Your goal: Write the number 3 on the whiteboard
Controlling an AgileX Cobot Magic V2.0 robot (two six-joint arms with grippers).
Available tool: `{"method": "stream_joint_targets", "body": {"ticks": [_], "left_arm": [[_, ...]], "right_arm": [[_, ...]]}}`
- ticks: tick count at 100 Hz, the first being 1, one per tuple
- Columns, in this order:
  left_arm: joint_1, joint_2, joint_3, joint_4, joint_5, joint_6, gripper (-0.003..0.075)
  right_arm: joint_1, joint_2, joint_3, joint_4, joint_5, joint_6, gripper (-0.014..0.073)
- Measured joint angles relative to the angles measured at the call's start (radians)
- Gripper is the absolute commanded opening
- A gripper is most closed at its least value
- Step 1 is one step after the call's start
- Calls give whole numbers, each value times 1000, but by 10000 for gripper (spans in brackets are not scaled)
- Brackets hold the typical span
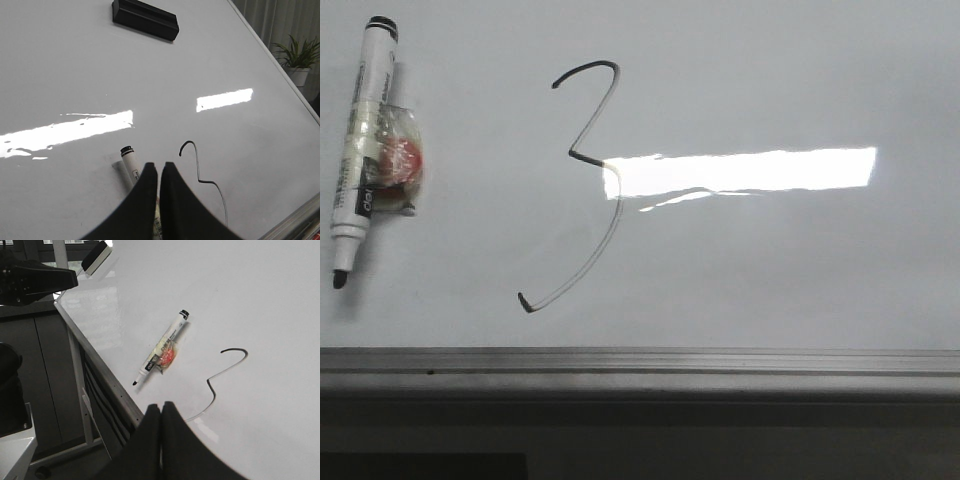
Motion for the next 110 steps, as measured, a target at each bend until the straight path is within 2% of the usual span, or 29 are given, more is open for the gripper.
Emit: {"method": "stream_joint_targets", "body": {"ticks": [24, 59, 69, 78, 97, 110], "left_arm": [[1, -2, 33, 2, 2, 0, -20], [1, -2, 41, 4, 2, 0, -20], [28, -2, 61, 56, 2, 0, -20], [115, -2, 89, 77, 9, 0, -20], [392, -4, 195, 86, 34, 0, -20], [546, -11, 249, 97, 113, 0, -20]], "right_arm": [[0, -26, 74, 0, -6, 0, -51], [0, -26, 86, 0, -6, 0, -51], [0, -26, 86, 0, -6, 0, -51], [0, -26, 86, 0, -6, 0, -51], [0, -26, 86, 0, -6, 0, -51], [0, -26, 86, 0, -6, 0, -51]]}}
